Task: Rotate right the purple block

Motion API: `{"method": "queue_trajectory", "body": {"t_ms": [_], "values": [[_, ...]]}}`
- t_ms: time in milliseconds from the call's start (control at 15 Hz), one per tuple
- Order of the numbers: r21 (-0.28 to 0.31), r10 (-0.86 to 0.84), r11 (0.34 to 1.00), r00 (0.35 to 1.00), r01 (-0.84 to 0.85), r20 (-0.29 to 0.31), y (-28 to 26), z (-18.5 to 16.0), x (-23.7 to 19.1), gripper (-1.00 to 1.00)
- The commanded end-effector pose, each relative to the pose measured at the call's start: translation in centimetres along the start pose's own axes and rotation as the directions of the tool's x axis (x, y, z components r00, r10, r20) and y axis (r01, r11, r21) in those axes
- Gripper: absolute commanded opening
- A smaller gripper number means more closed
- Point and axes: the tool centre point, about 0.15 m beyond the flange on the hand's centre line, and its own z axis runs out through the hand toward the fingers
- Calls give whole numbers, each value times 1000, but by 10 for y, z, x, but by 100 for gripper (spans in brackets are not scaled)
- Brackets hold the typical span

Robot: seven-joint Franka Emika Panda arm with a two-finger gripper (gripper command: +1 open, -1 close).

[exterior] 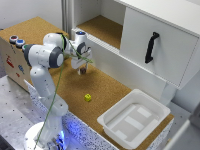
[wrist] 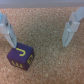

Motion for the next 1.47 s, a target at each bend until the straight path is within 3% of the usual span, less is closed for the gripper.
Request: {"method": "queue_trajectory", "body": {"t_ms": [0, 333, 1000, 1067, 1267, 1400], "values": [[-13, 26, 1000, 998, -27, -60, 8, -1, -12, 100], [58, 15, 998, 999, -13, -37, 5, -4, -22, 100], [58, 15, 998, 999, -13, -37, 5, -4, -22, 100], [35, -57, 998, 998, 58, -17, -1, -13, -20, 100], [45, -218, 974, 973, 222, -78, -10, -33, -27, 100], [6, -341, 939, 931, 344, -131, -10, -44, -26, 100]]}}
